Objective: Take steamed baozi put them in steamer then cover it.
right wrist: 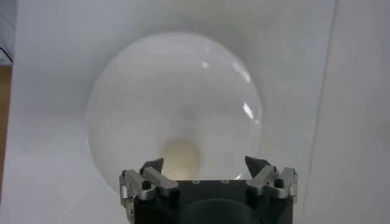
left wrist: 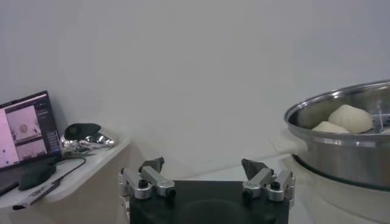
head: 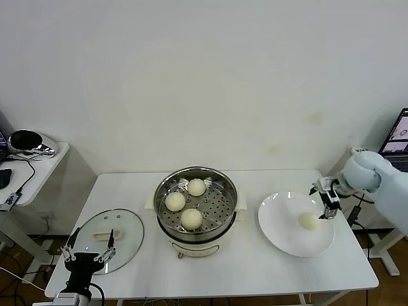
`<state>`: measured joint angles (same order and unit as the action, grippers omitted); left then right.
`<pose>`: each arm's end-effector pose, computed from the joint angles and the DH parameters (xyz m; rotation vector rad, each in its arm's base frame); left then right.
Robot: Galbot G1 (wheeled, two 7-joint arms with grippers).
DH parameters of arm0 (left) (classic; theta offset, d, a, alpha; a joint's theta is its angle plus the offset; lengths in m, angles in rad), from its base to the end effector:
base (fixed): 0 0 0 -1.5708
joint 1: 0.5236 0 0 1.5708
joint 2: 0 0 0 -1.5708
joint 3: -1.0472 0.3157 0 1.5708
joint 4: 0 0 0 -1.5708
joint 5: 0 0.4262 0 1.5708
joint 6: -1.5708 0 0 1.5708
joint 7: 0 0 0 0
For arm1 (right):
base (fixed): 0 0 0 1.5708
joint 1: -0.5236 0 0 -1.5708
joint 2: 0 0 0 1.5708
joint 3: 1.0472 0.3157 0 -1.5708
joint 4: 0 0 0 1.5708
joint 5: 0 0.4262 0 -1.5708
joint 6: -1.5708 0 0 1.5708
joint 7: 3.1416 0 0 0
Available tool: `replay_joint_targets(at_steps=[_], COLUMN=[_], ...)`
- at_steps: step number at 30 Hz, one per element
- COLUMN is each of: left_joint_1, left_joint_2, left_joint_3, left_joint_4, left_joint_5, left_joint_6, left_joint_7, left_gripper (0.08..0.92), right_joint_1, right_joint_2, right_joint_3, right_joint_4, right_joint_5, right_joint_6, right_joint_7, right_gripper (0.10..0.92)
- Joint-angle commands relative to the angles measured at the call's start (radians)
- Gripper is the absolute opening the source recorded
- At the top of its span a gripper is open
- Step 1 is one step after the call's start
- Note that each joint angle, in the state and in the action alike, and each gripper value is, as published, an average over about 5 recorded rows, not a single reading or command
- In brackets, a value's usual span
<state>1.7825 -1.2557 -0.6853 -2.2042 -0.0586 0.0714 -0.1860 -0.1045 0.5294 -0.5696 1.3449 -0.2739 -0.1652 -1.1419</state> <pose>0.2225 0.0722 -0.2595 0.1843 -2.9812 -0.4544 0.5378 -0.1686 -0.1546 1.1183 -1.3705 1.4890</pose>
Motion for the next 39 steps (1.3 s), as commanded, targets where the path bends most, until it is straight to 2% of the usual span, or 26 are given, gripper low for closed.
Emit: replay_joint_targets(at_steps=[1,13,22,31,39], left_joint_1=[0.005,0.006,0.001,-0.001,-0.002], left_joint_2=[0.000,-0.008,-0.010,-0.011,-0.012], left_joint_3=[-0.004,-0.007,-0.007,-0.004,-0.004], left_joint_4=[-0.001,0.004,0.011,0.013,0.010], left_joint_5=[0.000,0.001,-0.001,-0.001,-0.002], left_joint_6=[-0.001,-0.002,-0.003,-0.004,-0.005], left_joint_7=[0.000,-0.001,-0.001,-0.002,-0.004], left_gripper=[0.823,0.823,0.823,0.823,0.823], right_joint_1=[-0.174,-0.170,-0.161,-0.159,-0.065], right_joint_2=[0.074,0.188,0.219,0.219,0.150], right_joint_3=[0.156,0.152,0.150,0.148,0.064], right_joint_4=[-0.149,-0.240,-0.280,-0.272,-0.174], right_joint_5=[-0.095,-0.157,-0.187,-0.189,-0.119], right_joint_6=[0.018,0.032,0.030,0.027,0.019], right_joint_7=[0.013,0.031,0.038,0.030,-0.006], right_gripper=[0.823,0.823,0.812,0.719,0.640])
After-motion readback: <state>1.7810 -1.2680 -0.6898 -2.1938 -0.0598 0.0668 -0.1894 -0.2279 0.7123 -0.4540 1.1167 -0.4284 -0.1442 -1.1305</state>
